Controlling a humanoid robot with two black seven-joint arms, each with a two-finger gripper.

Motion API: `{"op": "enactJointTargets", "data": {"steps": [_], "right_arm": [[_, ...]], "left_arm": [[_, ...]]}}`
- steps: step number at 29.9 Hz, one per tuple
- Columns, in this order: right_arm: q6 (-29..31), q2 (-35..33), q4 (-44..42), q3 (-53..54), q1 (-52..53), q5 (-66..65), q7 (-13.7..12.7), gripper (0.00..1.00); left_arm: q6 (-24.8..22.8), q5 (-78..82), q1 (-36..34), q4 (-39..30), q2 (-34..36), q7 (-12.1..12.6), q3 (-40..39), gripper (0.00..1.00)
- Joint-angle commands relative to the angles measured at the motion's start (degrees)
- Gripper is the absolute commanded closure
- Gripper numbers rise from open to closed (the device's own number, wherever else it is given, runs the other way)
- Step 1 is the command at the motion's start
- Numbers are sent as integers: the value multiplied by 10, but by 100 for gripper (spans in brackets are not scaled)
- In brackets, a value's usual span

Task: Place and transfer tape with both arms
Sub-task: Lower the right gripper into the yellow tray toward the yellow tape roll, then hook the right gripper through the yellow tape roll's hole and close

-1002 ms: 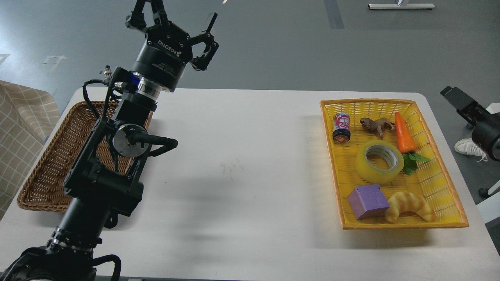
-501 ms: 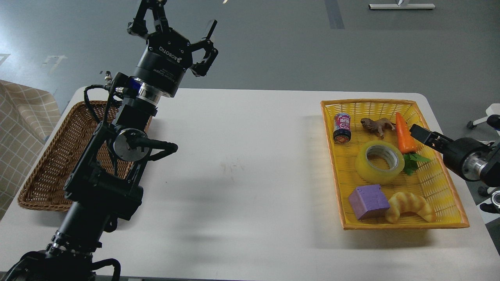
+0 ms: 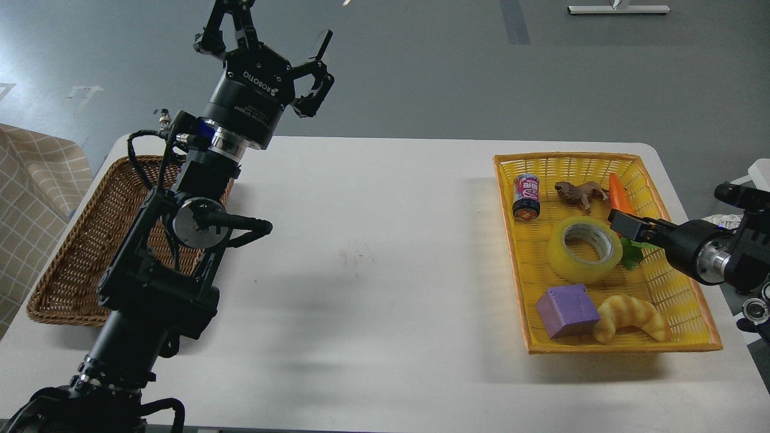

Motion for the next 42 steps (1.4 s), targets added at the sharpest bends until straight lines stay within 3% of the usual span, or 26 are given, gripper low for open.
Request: {"op": "enactJointTargets", "data": {"steps": [1, 42], "right_arm": [[1, -2, -3, -1, -4, -35, 19, 8], [0, 38, -51, -50, 11, -48, 26, 17]], "left_arm": [[-1, 0, 6, 0, 10, 0, -1, 2], [-3, 0, 15, -4, 0, -2, 2, 2]]}}
